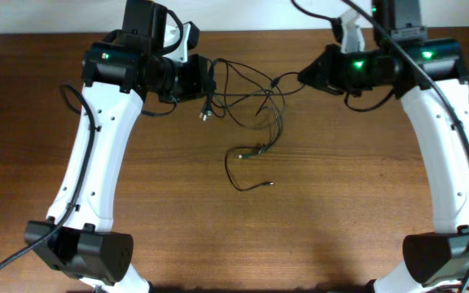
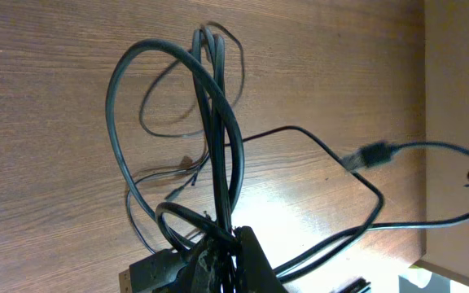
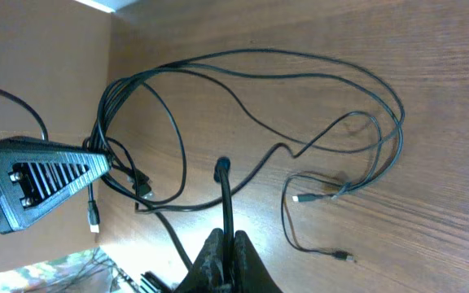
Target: Untangle cables
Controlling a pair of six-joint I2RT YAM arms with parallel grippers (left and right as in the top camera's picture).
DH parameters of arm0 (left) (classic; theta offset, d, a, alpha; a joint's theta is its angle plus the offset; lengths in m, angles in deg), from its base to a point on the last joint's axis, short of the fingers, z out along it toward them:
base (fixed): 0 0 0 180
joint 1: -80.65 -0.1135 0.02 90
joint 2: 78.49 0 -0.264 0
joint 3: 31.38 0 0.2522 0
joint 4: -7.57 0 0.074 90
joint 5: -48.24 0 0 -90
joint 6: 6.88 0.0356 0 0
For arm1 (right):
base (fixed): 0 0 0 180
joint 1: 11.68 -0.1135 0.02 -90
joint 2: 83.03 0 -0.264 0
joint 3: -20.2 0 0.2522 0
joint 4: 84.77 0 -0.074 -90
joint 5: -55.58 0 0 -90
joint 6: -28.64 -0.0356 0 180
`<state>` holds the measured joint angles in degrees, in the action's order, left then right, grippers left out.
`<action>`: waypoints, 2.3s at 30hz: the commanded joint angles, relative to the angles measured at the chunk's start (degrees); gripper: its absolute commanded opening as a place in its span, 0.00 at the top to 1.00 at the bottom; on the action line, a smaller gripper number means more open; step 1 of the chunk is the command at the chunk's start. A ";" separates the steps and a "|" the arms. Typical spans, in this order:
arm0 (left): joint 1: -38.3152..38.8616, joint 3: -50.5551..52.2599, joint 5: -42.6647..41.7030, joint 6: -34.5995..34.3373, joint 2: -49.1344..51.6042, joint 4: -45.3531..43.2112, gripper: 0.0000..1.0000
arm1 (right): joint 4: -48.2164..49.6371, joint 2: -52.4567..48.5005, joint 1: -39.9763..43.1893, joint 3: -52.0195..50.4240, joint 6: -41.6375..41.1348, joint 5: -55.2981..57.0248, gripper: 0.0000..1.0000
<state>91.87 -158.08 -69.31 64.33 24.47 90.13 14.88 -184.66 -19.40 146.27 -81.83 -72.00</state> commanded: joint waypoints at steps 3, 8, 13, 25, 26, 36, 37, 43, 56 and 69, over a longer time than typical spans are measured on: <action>-0.52 -0.61 1.90 2.23 -0.59 -1.27 1.00 | -6.78 1.42 6.27 0.15 5.55 0.37 0.91; -0.50 -0.61 -8.37 2.21 -0.61 -9.16 1.00 | -16.83 1.42 6.19 0.13 14.47 1.97 0.18; -0.52 -0.61 -30.01 16.72 -0.61 -8.50 1.00 | -12.96 1.42 4.02 0.15 20.50 -7.17 0.18; 0.68 -0.55 -17.88 20.94 -0.55 -0.70 1.00 | 8.44 1.16 -11.04 0.24 -4.11 4.39 0.55; 1.14 -0.55 -17.62 20.94 -0.55 -0.70 1.00 | 9.31 0.72 -13.09 0.24 -6.40 6.78 0.55; 1.53 -0.55 -19.98 19.41 -0.55 -0.57 1.00 | 11.19 -2.60 -15.56 0.17 -8.55 8.22 0.69; 1.53 -0.57 -21.00 19.41 -0.55 -0.57 1.00 | 11.61 -2.95 -15.58 0.17 -8.55 7.58 0.69; 1.53 -0.55 -21.14 18.29 -0.55 -0.59 1.00 | 13.53 -3.34 -16.63 0.15 -8.52 7.43 0.69; 1.49 -0.57 -36.04 18.34 -0.55 -1.46 1.00 | 14.40 -4.87 -18.86 0.09 -8.55 7.45 0.91; 0.98 -0.55 -15.76 18.34 -0.55 0.35 1.00 | 10.45 1.77 -6.69 0.17 -3.91 5.90 0.96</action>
<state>93.07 -157.76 -88.33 82.19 24.64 90.52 25.79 -187.72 -29.26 146.43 -87.58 -65.31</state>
